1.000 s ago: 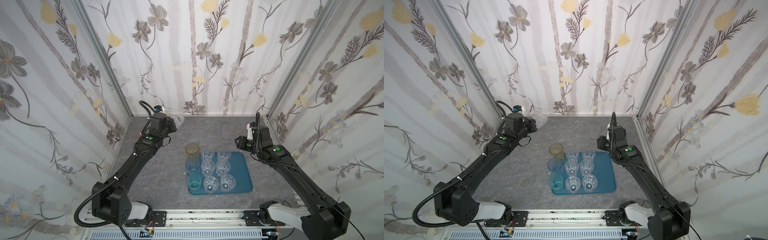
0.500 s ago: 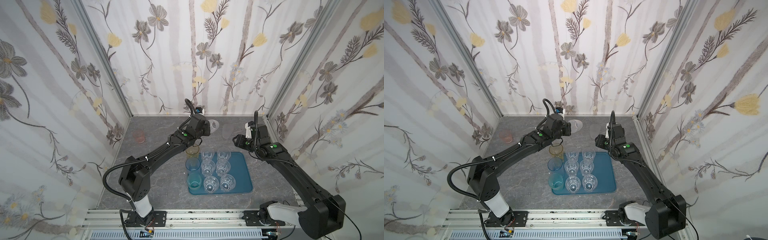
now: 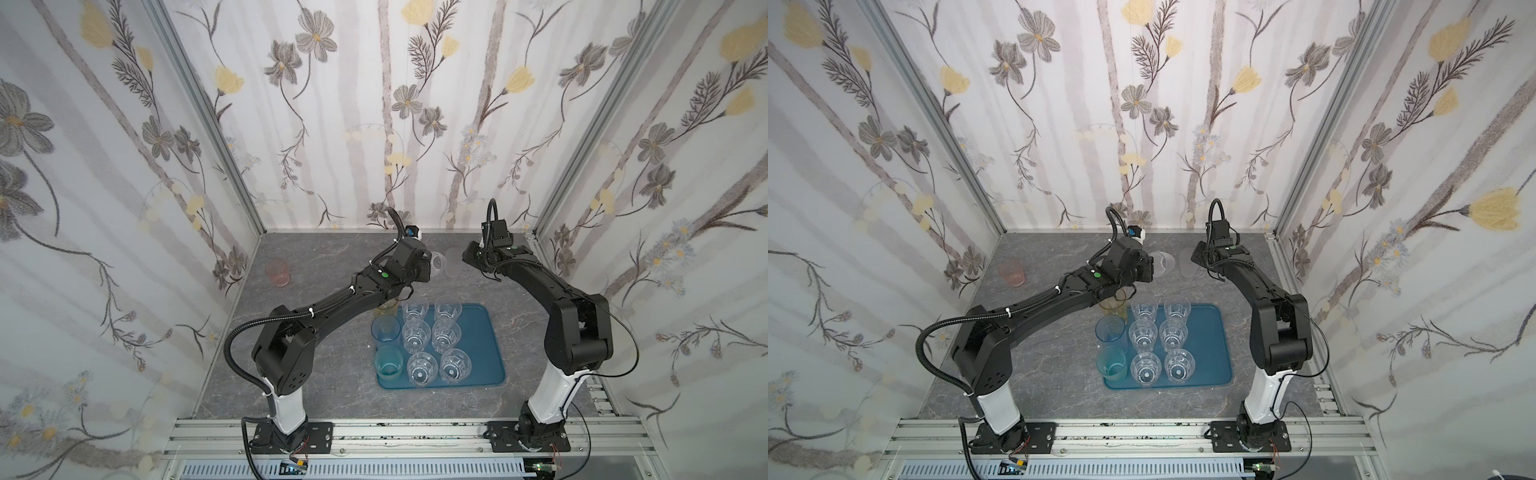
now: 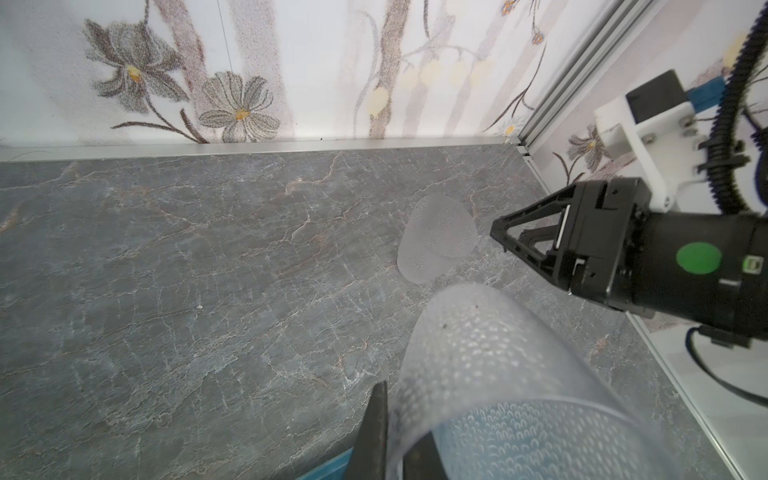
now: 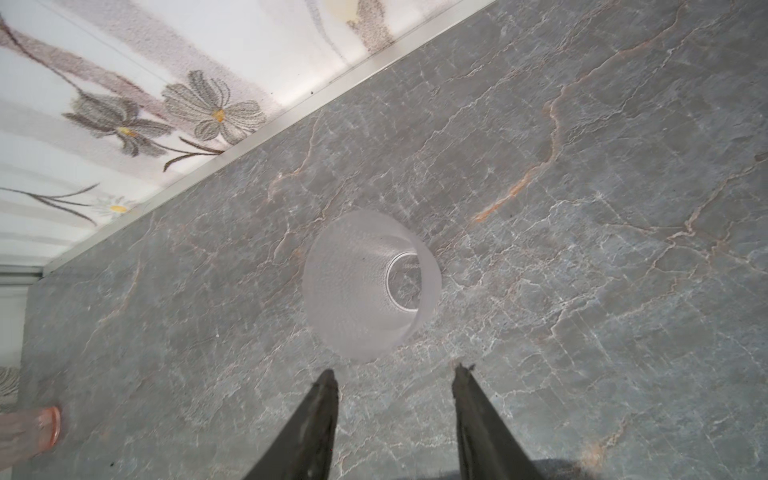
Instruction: Place the glasses into the tray
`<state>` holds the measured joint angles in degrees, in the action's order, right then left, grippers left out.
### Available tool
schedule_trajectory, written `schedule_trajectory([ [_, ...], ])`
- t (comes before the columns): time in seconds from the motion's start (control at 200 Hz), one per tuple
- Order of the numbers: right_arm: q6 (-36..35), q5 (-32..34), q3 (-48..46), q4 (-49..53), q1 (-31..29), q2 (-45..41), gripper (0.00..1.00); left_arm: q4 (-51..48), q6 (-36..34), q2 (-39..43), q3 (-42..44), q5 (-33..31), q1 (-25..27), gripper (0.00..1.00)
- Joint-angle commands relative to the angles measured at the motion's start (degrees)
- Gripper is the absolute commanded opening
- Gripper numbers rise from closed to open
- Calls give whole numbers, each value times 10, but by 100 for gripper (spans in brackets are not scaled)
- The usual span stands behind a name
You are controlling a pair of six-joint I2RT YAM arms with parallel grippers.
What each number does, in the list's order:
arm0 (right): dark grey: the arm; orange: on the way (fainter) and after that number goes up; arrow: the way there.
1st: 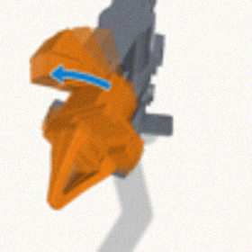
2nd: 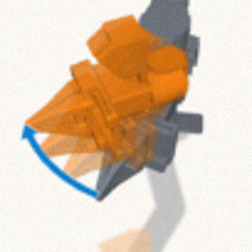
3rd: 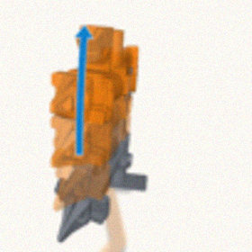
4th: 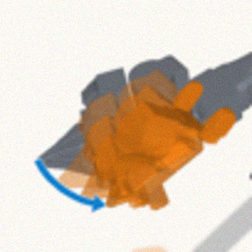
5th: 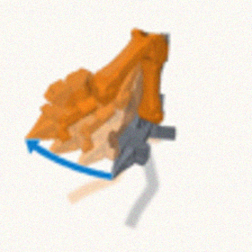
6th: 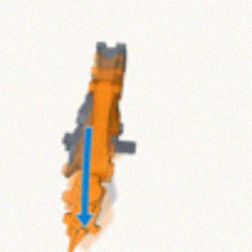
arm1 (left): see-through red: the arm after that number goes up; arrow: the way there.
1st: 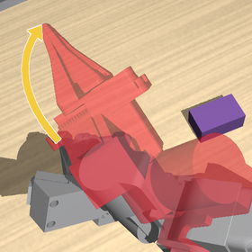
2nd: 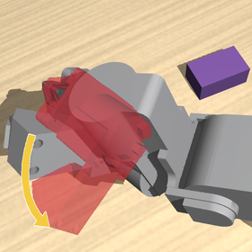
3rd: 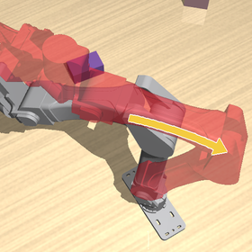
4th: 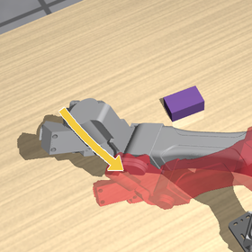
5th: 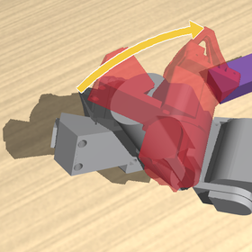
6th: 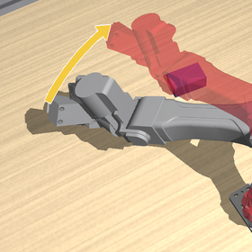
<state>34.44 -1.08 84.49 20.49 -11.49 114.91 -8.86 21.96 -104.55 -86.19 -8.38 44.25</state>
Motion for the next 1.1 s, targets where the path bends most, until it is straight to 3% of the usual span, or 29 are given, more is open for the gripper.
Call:
schedule_trajectory([
  [0.0,-2,15,27,-5,3,27,44,11,-29,-28,-23,-25,-6,0],
  [0.27,-16,9,62,10,9,89,33,-14,-25,-142,-111,25,-47,0],
  [0.57,-32,21,46,8,10,92,10,-34,-27,-223,-149,42,-50,0],
  [0.884,-47,44,10,16,12,19,2,-62,-48,-229,-135,26,-50,0],
  [1.099,-69,93,-100,48,13,-125,1,-77,-62,-239,-134,30,-50,0],
])
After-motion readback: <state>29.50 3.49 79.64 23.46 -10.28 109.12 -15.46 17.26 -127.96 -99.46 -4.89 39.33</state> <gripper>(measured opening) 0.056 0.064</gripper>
